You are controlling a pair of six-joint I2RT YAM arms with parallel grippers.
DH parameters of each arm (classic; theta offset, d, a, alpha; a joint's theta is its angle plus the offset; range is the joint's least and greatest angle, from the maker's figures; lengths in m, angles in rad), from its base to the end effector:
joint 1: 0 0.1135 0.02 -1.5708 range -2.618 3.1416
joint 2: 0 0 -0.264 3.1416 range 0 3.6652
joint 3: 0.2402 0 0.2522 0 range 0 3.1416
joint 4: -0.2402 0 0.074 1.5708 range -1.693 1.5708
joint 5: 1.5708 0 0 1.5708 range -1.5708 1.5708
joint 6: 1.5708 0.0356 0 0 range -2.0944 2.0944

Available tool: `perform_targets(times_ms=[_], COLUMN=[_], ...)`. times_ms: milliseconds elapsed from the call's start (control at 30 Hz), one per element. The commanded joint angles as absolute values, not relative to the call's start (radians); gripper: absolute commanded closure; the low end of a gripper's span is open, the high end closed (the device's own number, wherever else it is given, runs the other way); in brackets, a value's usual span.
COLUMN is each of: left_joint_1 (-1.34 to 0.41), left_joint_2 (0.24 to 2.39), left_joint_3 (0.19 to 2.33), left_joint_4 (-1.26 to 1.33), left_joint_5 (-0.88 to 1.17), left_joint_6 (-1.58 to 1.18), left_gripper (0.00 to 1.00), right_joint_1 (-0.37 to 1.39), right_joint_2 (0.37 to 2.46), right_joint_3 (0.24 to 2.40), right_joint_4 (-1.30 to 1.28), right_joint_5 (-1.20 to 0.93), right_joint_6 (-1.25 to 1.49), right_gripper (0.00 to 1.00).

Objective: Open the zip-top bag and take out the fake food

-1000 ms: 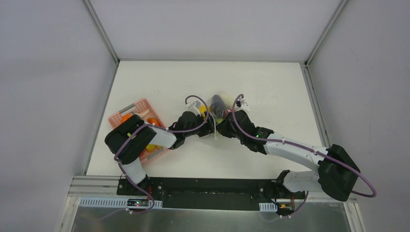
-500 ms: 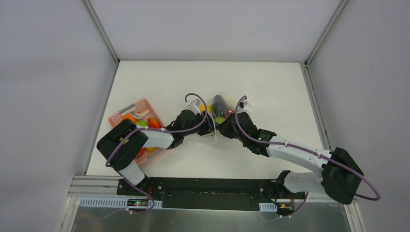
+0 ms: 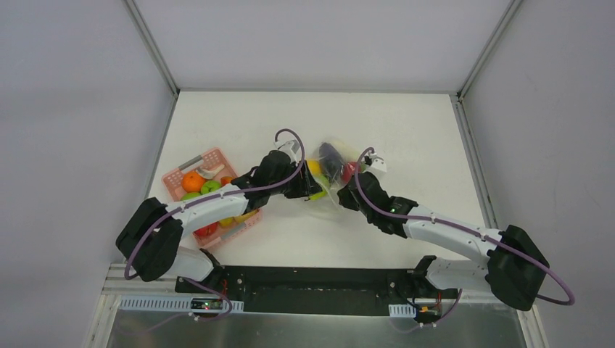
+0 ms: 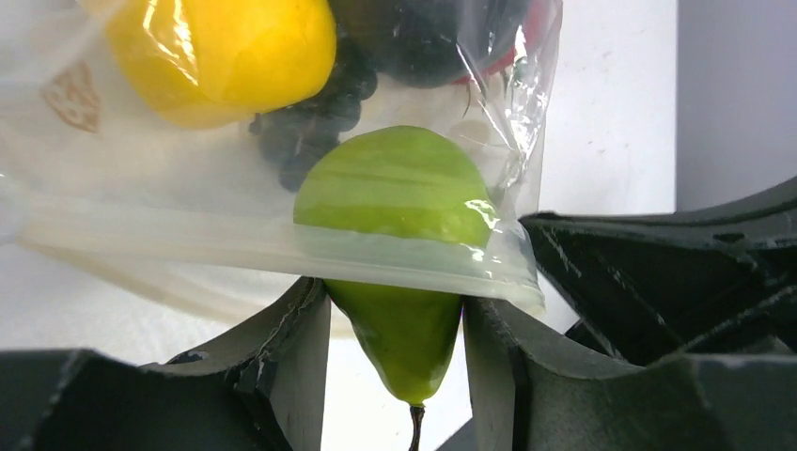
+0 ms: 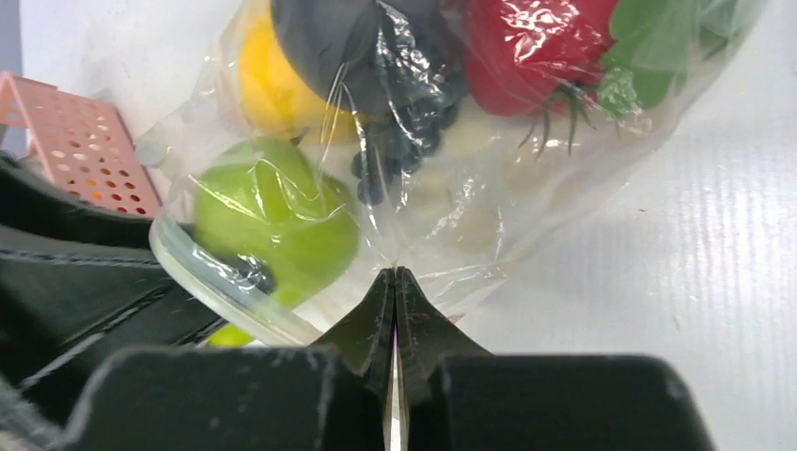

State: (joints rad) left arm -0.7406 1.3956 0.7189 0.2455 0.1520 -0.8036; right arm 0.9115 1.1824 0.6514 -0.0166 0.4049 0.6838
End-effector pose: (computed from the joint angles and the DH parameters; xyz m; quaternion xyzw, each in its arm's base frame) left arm 0.2191 -0.2076 0.2212 0.0145 0.8405 -0.4211 0.3408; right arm 0.1659 0.1912 0.2300 0.0008 0.8598 0.2208 0.4604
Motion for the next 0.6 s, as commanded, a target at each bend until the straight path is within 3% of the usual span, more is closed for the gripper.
perform_targets(times_ms=[0, 300, 567], left_joint_1=[-0.730, -0.695, -0.478], left_joint_2=[1.309, 1.058, 0.930], left_joint_3=[0.838, 0.897, 1.017], left_joint_4=[-0.097, -0.537, -0.764], left_joint_5=[0.178, 0.064, -0.101], left_joint_6=[-0.671, -0.540, -0.429], left_gripper=[0.90, 0.91, 0.91], right_joint_1=[0.898, 0.860, 0.844], right_joint_2=[1.145, 1.147, 1.138], right_joint_3=[0.630, 0.620, 0.607], right_joint_4=[-0.044, -0.035, -0.025], right_joint_5=[0.482, 0.486, 0.463], right_joint_6=[0.662, 0.648, 0.633], right_gripper=[1.00, 1.00, 1.00])
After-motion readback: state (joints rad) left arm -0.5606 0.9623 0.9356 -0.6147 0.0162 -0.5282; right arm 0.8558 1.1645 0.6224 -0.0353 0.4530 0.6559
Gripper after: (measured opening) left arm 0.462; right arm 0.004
